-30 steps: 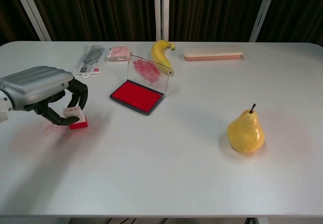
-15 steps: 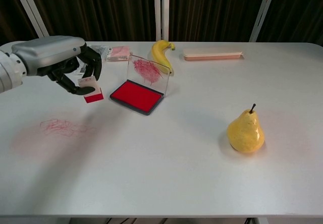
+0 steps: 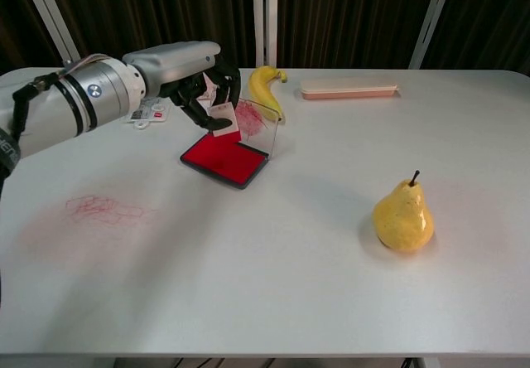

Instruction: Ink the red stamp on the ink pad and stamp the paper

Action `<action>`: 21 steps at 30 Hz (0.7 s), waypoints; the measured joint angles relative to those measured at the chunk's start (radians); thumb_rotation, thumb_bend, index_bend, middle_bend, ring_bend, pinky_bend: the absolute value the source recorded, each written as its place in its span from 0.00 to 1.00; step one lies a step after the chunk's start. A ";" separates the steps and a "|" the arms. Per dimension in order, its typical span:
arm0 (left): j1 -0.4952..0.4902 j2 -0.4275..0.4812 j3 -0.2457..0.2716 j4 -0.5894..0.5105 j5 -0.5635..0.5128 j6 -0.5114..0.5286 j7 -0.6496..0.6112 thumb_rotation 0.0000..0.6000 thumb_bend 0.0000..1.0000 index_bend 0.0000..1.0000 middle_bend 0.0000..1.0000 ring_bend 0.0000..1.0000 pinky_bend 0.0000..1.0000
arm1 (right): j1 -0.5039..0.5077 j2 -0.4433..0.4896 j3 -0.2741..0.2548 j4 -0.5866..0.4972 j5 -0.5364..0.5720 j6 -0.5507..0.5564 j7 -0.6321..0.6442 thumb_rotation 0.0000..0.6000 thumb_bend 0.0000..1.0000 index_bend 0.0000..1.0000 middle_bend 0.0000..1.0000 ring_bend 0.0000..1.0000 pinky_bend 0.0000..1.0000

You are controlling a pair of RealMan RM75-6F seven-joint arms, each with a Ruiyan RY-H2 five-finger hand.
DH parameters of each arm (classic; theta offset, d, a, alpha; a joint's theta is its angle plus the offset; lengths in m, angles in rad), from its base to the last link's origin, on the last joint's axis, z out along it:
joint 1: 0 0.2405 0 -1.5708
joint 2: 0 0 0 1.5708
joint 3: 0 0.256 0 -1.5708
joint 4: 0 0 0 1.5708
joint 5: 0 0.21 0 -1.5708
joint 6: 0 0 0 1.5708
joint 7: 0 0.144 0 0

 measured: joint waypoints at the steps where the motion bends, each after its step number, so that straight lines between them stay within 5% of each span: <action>1: -0.015 -0.018 -0.003 0.029 -0.010 -0.016 -0.007 1.00 0.37 0.59 0.64 0.93 1.00 | 0.000 0.000 0.000 0.000 0.000 0.000 0.001 1.00 0.11 0.00 0.00 0.00 0.00; 21: -0.090 -0.124 0.023 0.260 -0.063 -0.137 -0.131 1.00 0.37 0.59 0.65 0.93 1.00 | 0.014 -0.011 0.001 0.002 0.004 -0.029 -0.017 1.00 0.11 0.00 0.00 0.00 0.00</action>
